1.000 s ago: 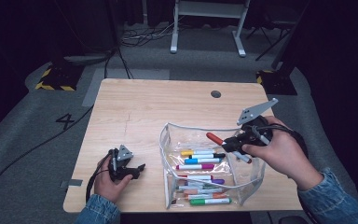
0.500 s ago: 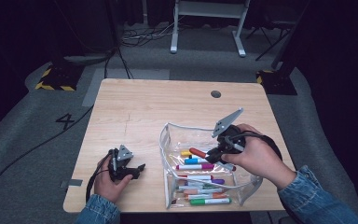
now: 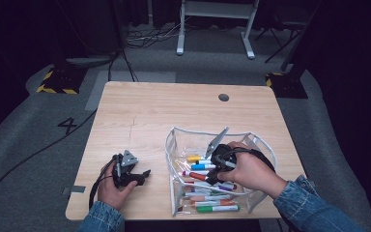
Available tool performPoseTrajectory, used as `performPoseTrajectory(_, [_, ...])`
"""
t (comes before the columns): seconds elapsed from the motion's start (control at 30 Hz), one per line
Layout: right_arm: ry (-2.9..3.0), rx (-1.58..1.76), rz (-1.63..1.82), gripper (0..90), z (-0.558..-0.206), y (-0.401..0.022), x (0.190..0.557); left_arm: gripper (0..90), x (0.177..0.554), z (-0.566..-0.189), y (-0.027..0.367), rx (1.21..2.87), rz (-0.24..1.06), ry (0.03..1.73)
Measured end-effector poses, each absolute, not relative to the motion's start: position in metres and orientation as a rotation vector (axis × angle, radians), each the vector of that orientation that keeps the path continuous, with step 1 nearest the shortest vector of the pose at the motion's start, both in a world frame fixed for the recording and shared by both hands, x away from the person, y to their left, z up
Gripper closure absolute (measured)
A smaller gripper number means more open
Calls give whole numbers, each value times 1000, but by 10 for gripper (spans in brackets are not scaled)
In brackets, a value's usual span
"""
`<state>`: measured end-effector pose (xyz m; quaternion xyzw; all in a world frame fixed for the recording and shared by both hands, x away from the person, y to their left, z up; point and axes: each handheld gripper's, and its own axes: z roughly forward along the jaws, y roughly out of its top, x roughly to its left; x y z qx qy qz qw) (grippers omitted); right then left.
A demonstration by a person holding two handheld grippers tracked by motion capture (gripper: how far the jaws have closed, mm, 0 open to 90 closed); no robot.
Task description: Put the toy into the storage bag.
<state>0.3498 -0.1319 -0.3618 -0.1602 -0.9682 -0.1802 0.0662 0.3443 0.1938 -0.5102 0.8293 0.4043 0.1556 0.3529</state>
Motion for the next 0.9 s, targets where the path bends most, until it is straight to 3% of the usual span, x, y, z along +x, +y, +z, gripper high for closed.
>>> performPoseTrajectory(0.53, [-2918, -297, -273, 768, -394, -118, 344, 257, 344, -510, 194, 2144, 402, 1045])
performPoseTrajectory(0.57, [-2926, -293, -268, 727, -395, -118, 344, 257, 344, -510, 194, 2144, 402, 1045])
performPoseTrajectory(0.6, [-2958, -290, -275, 604, -395, -119, 345, 257, 344, -510, 194, 2145, 402, 1045])
performPoseTrajectory(0.63, [-2998, -274, -314, 538, -395, -120, 346, 257, 344, -510, 194, 2145, 403, 1046])
performPoseTrajectory(0.9, [-3083, -368, -706, 475, -350, -142, 354, 257, 344, -510, 194, 2145, 403, 1046])
